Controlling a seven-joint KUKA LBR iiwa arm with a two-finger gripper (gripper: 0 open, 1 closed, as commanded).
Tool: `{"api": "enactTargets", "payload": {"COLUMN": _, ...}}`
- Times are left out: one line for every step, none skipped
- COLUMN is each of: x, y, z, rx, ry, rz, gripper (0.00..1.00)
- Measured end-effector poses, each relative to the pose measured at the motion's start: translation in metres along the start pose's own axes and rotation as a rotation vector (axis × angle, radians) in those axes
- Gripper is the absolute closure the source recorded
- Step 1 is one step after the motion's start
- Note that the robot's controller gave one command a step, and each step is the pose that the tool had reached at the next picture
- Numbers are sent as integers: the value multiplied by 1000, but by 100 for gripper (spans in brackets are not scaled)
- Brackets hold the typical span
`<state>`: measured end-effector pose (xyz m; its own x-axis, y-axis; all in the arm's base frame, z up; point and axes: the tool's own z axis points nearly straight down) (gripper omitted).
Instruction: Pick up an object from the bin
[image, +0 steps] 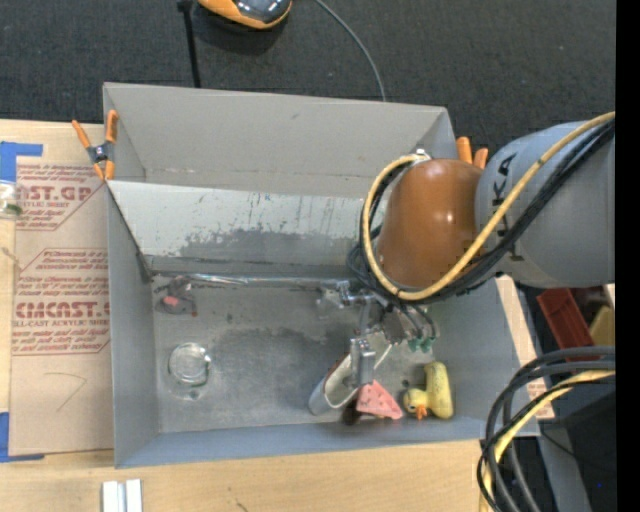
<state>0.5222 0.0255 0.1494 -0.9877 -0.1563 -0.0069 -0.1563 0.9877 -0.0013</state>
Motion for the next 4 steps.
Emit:
{"api": "enactTargets", "payload": {"x": 14, "y": 11, "z": 37, "rx": -1, "ry": 1, "rz": -139, "gripper": 0}}
{"api": "enactTargets", "payload": {"x": 28, "y": -26, "z": 51, "rx": -6, "ry": 3, "rz": 16, "gripper": 0}}
{"api": "enactTargets", "payload": {"x": 38, "y": -31, "z": 53, "rx": 5, "ry": -16, "rz": -40, "gripper": 100}}
{"api": "enactTargets", "payload": {"x": 38, "y": -31, "z": 53, "rx": 5, "ry": -16, "rz": -39, "gripper": 100}}
